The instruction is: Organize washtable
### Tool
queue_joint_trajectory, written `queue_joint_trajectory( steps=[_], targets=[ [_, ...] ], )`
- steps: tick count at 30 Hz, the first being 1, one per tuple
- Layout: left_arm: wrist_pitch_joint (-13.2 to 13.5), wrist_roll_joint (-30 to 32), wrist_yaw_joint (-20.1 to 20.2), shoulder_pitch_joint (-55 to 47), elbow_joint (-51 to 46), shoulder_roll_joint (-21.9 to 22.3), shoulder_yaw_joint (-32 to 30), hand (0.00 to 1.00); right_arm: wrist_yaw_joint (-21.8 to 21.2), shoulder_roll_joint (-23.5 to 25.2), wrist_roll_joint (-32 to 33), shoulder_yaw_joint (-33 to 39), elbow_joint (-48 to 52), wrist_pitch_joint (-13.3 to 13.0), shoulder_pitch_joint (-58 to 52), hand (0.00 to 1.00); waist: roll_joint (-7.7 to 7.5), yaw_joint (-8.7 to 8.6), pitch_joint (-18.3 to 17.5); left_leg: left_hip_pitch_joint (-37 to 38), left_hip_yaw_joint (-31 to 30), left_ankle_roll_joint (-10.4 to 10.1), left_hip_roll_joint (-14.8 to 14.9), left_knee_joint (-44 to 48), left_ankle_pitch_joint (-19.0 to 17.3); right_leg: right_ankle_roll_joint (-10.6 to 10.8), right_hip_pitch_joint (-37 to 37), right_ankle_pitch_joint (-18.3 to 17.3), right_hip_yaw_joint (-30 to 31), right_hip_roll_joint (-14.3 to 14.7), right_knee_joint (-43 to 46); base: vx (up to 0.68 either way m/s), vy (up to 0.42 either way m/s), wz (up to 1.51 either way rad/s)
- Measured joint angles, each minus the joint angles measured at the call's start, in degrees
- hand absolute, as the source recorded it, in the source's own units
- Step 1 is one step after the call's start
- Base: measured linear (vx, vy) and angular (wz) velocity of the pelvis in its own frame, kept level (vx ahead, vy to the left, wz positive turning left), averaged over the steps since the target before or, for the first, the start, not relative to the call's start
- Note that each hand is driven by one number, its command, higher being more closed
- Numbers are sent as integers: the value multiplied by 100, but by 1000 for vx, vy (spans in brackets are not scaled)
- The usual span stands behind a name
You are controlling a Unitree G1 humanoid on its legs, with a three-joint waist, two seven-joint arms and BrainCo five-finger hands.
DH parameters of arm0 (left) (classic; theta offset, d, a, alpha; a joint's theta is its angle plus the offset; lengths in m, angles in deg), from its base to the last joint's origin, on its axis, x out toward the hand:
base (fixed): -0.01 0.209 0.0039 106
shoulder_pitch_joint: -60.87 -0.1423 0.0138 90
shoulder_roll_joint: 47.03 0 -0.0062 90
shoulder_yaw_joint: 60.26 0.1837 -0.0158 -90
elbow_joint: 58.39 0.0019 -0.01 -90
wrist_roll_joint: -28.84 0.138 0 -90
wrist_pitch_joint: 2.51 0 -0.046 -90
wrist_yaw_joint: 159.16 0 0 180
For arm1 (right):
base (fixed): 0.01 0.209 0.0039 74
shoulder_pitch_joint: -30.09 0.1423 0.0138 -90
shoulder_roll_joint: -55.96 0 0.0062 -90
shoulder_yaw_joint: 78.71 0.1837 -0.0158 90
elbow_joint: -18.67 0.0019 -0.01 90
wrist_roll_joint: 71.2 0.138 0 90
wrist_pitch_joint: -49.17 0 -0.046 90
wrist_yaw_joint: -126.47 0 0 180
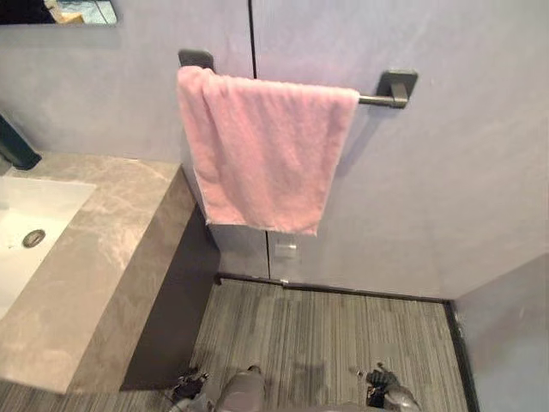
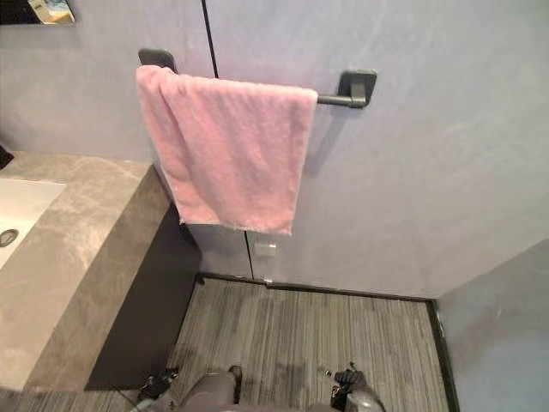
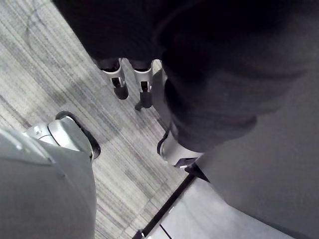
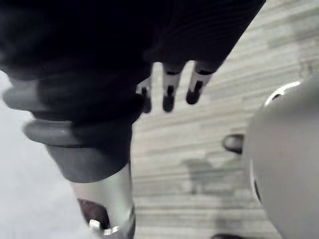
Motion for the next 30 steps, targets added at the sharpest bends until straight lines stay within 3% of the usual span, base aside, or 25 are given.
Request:
queue_joint_trajectory(
  steps=[2,4,6,8,10,12,14,16,18,19,20,23,25,30],
  targets=[
    [-57,3,0,-17,25,-16,-40,0,-8,11,-23,96,-95,9,22,0,-65,121,5,14,212,101,-60,206,-70,31,83,93,145,-77,-148,154,145,-22],
    [-68,7,2,-41,62,-62,-63,0,-26,38,-23,160,-119,7,43,0,-44,106,14,90,295,113,-91,265,-157,54,170,108,244,-123,-216,78,89,-27],
    [-90,10,3,-87,174,-24,-66,0,-41,18,-9,274,-128,-7,44,0,111,101,-2,166,537,195,21,377,-418,155,102,166,518,-131,-209,39,96,-69],
    [-94,9,0,-119,224,-4,-71,0,-46,9,40,457,-142,-3,7,0,170,95,-29,210,660,238,79,395,-567,168,35,170,700,-119,-96,6,89,-68],
    [-94,11,6,-112,219,-2,-62,0,-41,-31,58,650,-112,-11,-96,0,224,41,-29,345,745,302,118,313,-626,185,-280,158,814,-137,579,-30,94,-38],
    [-90,9,3,-111,208,-111,-43,0,-7,-8,273,866,42,-18,-265,0,209,-112,11,622,764,354,81,152,-604,132,-1057,234,950,-245,2401,-24,96,-3],
    [-85,9,-5,-120,202,-180,-15,0,11,66,291,875,133,-41,-323,0,121,-177,-23,735,751,391,103,151,-624,90,-1218,160,1020,-287,2833,65,36,11],
    [-77,51,-22,-132,106,-282,18,0,20,78,284,726,134,-43,-330,0,92,-205,-42,784,662,393,158,120,-628,62,-1209,-67,852,-204,2449,47,-47,24],
    [-49,188,-59,-148,-71,-308,23,0,42,74,205,694,135,-43,-319,0,98,-205,-42,788,595,321,233,54,-587,4,-1180,4,703,24,1393,90,-112,22],
    [-44,255,-105,-200,-228,-405,54,0,84,89,80,619,163,-47,-368,0,-47,-209,-80,681,518,265,132,51,-589,-56,-1124,567,721,119,634,72,-159,34],
    [-34,290,-152,-218,-308,-317,154,0,149,13,-43,613,183,-67,-362,0,62,-206,-93,683,349,167,196,-11,-558,-110,-1001,624,581,172,532,69,-141,38],
    [74,370,-156,-262,-735,-140,254,0,159,-64,-347,545,258,-67,-386,0,158,-197,-128,681,151,23,269,-350,-411,-160,-900,683,355,282,85,95,-126,34],
    [80,377,-156,-341,-1085,-91,267,0,143,-67,-441,475,334,-61,-392,0,157,-202,-132,687,42,-40,310,-479,-370,-205,-815,734,240,352,-83,98,-111,27],
    [130,191,-159,-906,-3071,-56,436,0,136,-183,-652,31,549,-51,-547,0,83,-152,-174,763,-121,-53,337,-678,-313,-202,-524,806,-1,414,-527,124,-37,22]
  ],
)
